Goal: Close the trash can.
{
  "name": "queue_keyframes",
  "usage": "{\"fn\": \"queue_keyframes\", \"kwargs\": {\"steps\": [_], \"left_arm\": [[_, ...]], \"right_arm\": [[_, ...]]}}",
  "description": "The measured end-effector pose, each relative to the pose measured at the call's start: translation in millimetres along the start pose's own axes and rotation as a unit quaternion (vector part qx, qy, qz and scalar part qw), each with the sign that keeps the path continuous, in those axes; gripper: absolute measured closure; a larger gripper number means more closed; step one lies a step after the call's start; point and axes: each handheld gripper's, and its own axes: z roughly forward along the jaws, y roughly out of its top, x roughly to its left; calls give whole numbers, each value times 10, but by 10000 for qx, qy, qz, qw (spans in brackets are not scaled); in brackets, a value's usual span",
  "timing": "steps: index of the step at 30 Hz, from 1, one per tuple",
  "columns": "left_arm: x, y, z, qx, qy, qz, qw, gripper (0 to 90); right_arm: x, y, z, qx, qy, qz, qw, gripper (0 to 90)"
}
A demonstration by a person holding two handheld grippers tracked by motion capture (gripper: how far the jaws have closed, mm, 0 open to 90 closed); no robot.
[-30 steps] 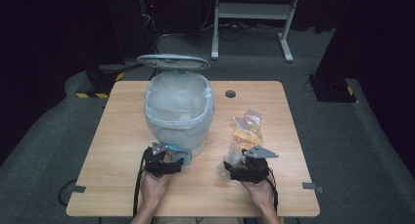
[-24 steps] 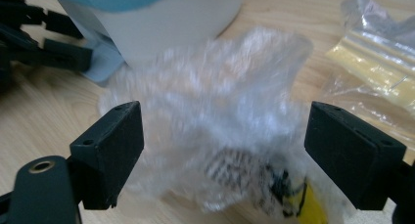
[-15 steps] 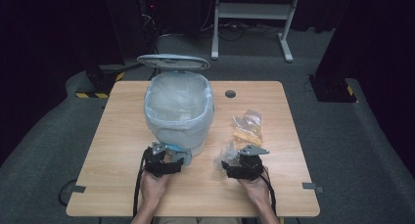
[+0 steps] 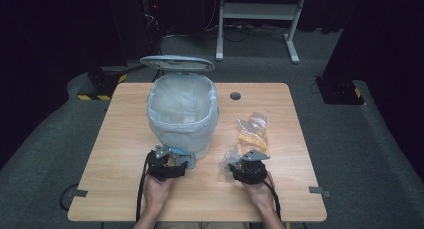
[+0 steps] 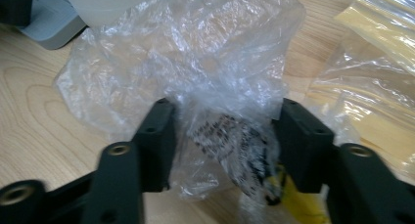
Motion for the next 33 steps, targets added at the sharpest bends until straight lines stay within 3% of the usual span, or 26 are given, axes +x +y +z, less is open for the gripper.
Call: {"fn": "queue_keyframes", "kwargs": {"steps": [1, 3, 8, 12, 19, 23, 33], "left_arm": [[-3, -2, 1, 17, -36, -29, 10000, 57], [0, 0, 0, 3, 1, 3, 10000, 57], [-3, -2, 1, 20, -36, -29, 10000, 57], [1, 0, 0, -4, -5, -4, 10000, 57], [3, 0, -1, -2, -10, -4, 10000, 57], [1, 0, 0, 0, 0, 1, 10000, 57], [1, 0, 0, -4, -3, -1, 10000, 57]], "right_arm": [[-4, -10, -6, -15, -13, 27, 10000, 576], [0, -12, -10, 24, -40, -10, 10000, 629], [16, -14, -29, 94, -102, -124, 9998, 747], [5, -31, -65, -35, -19, -108, 9999, 807], [6, -53, -186, -355, 152, -55, 9992, 839], [-4, -51, -240, -442, 306, 82, 9985, 840], [-19, -1, -360, -585, 520, 105, 9969, 843]]}}
